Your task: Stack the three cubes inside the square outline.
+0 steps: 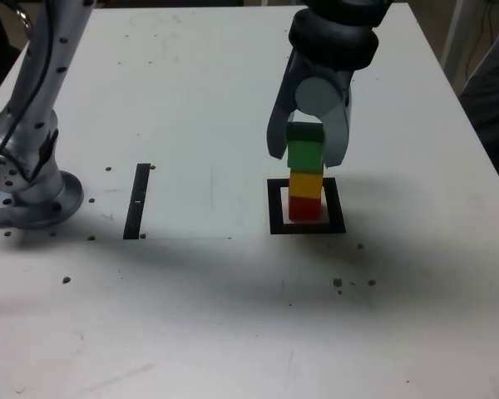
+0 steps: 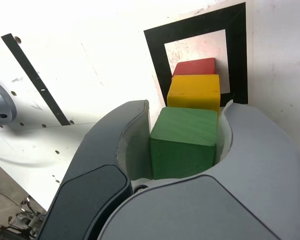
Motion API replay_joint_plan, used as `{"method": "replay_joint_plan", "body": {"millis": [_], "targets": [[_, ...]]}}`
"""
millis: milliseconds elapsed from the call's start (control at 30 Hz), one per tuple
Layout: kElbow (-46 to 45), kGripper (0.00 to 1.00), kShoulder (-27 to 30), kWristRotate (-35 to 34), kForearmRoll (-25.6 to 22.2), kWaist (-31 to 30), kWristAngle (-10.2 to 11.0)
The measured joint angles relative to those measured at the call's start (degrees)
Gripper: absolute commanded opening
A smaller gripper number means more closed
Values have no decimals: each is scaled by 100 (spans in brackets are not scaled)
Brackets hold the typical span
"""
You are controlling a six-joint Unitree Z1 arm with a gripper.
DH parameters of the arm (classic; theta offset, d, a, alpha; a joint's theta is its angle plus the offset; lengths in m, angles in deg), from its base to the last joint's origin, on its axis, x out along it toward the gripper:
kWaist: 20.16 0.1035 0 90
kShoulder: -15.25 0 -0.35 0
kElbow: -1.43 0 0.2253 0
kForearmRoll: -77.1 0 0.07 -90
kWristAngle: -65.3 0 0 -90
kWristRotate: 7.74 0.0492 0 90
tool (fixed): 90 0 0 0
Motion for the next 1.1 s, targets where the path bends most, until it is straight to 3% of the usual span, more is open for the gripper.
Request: {"method": "replay_joint_plan", "body": {"millis": [33,100,700,1100], "targets": [[0,96,0,11,1,0,8],[-2,100,0,25,3,0,11],[-8,100,1,58,8,0,29],[-531,100,945,-1,10,0,468]]}}
